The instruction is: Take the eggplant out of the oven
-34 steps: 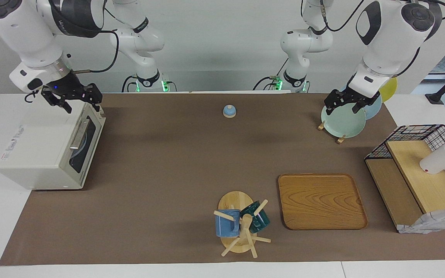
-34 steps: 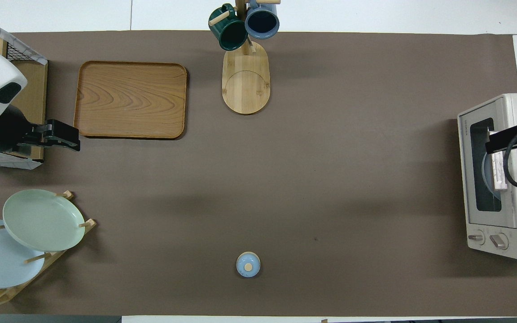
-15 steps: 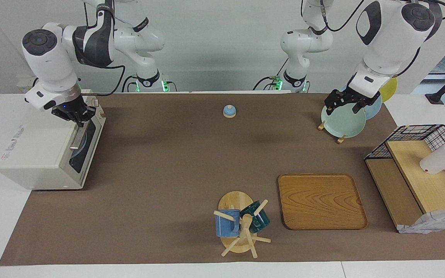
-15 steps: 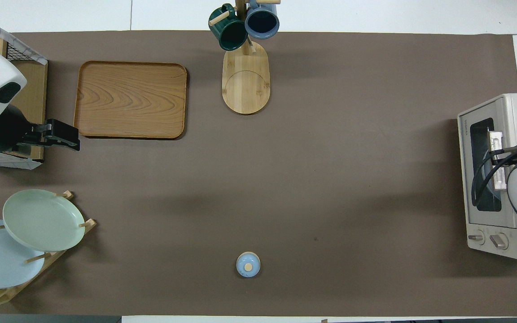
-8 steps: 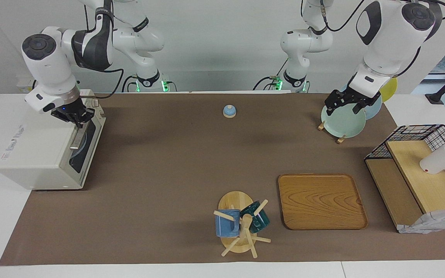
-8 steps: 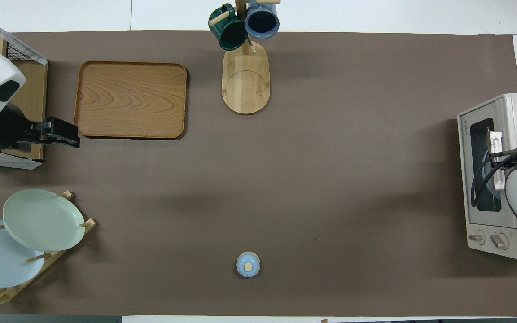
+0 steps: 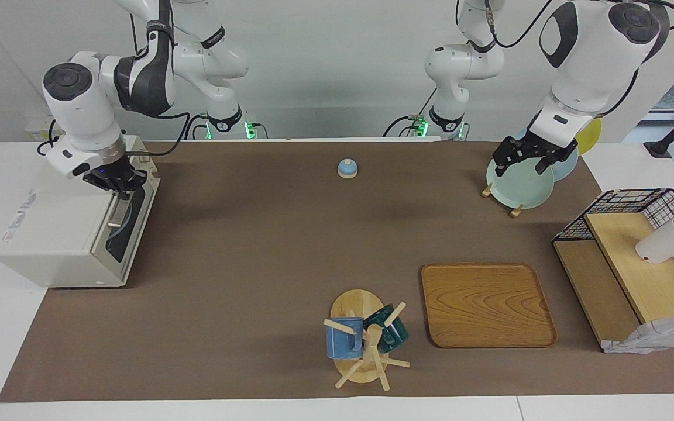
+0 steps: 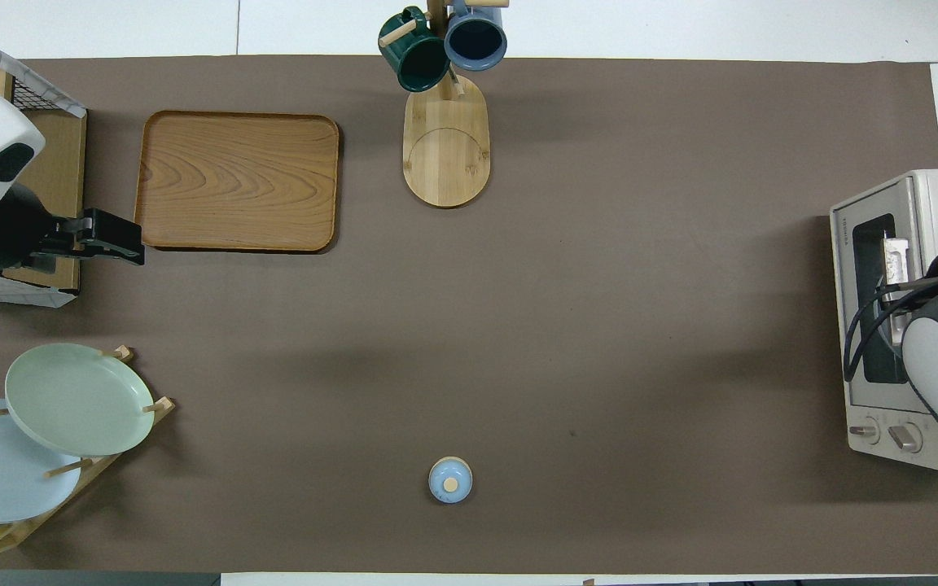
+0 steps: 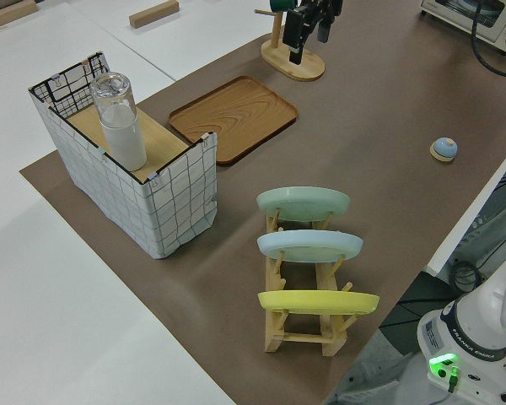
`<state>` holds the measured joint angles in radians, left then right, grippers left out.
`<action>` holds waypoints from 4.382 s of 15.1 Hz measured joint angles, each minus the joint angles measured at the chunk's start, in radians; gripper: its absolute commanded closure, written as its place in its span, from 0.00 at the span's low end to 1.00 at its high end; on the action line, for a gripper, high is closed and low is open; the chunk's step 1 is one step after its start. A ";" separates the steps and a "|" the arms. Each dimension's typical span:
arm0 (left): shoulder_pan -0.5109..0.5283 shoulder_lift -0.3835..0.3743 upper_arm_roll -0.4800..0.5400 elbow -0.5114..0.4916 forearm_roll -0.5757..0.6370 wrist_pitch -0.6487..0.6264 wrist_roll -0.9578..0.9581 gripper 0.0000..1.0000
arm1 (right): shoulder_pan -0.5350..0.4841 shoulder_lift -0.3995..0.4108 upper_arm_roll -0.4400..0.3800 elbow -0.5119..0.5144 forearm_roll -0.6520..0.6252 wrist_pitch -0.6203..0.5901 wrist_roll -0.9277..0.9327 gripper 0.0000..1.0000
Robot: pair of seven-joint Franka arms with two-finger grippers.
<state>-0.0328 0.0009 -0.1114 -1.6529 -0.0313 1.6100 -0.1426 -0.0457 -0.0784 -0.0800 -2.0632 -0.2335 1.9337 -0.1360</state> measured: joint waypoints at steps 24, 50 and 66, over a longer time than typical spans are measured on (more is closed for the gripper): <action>0.000 0.000 0.000 -0.001 0.000 0.032 0.000 0.00 | 0.136 0.148 0.020 -0.239 0.202 0.444 0.108 1.00; 0.000 0.000 0.000 -0.002 0.000 0.042 0.000 0.00 | 0.051 0.080 -0.009 -0.137 0.107 0.174 0.079 0.64; 0.000 0.000 0.000 -0.002 0.000 0.042 0.000 0.00 | 0.206 0.042 0.010 -0.112 0.054 0.114 0.015 1.00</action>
<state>-0.0328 0.0010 -0.1112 -1.6547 -0.0313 1.6518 -0.1428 0.1600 -0.0368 -0.0698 -2.1755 -0.1799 2.0479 -0.1214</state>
